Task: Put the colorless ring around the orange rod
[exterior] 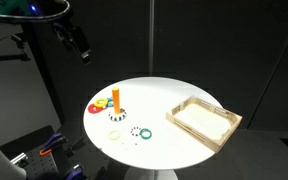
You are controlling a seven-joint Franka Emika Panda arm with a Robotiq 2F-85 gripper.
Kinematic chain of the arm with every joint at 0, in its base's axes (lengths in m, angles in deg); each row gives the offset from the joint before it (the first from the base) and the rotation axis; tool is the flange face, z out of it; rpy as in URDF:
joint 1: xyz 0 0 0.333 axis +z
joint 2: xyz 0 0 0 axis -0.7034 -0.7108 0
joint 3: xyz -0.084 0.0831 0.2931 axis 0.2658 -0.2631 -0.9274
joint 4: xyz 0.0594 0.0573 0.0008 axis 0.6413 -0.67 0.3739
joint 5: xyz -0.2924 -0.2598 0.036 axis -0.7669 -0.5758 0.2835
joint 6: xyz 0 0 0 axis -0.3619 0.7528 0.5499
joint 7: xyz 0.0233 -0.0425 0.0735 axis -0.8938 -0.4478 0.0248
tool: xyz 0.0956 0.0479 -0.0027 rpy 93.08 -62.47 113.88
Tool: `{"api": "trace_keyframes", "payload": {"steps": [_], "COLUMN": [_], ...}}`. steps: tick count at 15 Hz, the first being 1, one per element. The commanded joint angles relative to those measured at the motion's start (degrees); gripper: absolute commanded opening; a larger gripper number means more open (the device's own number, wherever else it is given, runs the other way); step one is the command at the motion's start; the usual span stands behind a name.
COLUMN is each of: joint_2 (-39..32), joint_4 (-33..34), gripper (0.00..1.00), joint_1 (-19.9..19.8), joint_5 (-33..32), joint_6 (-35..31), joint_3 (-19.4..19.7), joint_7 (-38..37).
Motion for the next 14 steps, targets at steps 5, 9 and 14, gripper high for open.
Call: {"api": "trace_keyframes", "payload": {"steps": [5,9,14], "joint_2": [-1.4,-7.6,-18.9], "joint_4": [0.7,2.6,4.8], "gripper": [1.0,1.0,1.0], "joint_1": [-0.6,0.5,2.1], "joint_5": [0.8,1.4,2.7], "joint_6": [-0.7,-4.9,-10.8], "joint_3": [-0.7,-0.9,-0.4], "joint_7": [0.3,-0.3,1.2]}}
